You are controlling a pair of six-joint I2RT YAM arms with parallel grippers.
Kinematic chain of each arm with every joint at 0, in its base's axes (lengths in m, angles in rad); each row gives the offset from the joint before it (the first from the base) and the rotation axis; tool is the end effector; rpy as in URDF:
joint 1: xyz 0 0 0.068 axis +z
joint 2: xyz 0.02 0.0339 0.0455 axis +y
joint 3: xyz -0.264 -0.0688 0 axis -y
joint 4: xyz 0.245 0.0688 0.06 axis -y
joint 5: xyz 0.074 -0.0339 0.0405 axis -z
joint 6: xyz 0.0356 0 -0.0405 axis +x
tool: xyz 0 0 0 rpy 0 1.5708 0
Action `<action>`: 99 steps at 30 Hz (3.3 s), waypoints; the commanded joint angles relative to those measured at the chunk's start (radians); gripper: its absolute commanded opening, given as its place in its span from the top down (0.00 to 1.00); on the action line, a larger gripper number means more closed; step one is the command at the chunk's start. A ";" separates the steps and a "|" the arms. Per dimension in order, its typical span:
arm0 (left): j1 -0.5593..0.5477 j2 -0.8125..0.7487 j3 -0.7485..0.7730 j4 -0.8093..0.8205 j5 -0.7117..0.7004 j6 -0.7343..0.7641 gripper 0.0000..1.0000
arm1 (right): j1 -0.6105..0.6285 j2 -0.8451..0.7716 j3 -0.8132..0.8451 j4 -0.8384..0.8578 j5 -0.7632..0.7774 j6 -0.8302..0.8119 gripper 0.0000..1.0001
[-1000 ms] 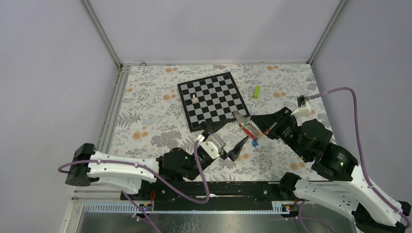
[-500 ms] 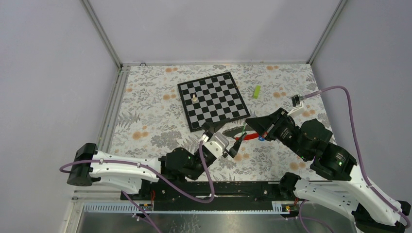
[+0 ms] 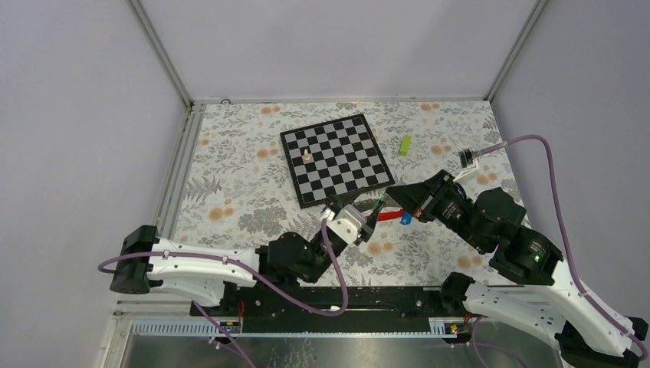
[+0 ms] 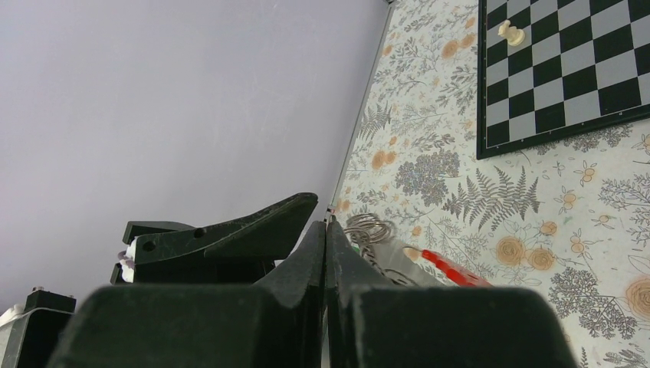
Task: Remove the keys from the keyring
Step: Remove the key from the keyring.
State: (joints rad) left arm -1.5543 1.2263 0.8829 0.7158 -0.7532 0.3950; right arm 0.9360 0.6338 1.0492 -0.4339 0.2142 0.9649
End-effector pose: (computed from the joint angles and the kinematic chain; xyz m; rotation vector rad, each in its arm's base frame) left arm 0.0289 -0.2744 0.3724 0.5745 1.1900 -0.5387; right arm 0.0749 0.0889 0.4216 0.2089 1.7382 1.2819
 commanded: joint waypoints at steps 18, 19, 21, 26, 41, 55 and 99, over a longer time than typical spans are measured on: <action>0.008 0.041 0.075 0.043 0.028 -0.055 0.57 | 0.004 -0.014 -0.007 0.077 -0.018 0.003 1.00; 0.008 0.039 0.074 0.039 0.028 -0.059 0.59 | 0.005 -0.015 -0.008 0.077 -0.017 0.003 1.00; 0.008 0.037 0.073 0.033 0.028 -0.066 0.65 | 0.004 -0.018 -0.010 0.076 -0.013 0.003 1.00; 0.008 0.031 0.070 0.025 0.012 -0.085 0.86 | 0.004 -0.022 -0.012 0.077 -0.009 0.002 1.00; 0.056 -0.099 0.172 -0.402 0.142 -0.373 1.00 | 0.004 -0.138 -0.086 0.158 0.028 -0.219 0.56; 0.216 -0.083 0.525 -1.047 0.379 -0.878 1.00 | 0.004 -0.393 -0.263 0.358 -0.273 -0.712 0.27; 0.300 0.086 0.730 -1.177 0.657 -1.181 1.00 | 0.005 -0.432 -0.447 0.474 -0.353 -1.142 0.59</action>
State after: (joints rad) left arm -1.2587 1.3083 1.5631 -0.5312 -0.1364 -0.7582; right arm 0.9360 0.2028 0.6098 -0.0132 -0.1238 -0.1127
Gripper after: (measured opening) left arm 0.035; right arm 0.420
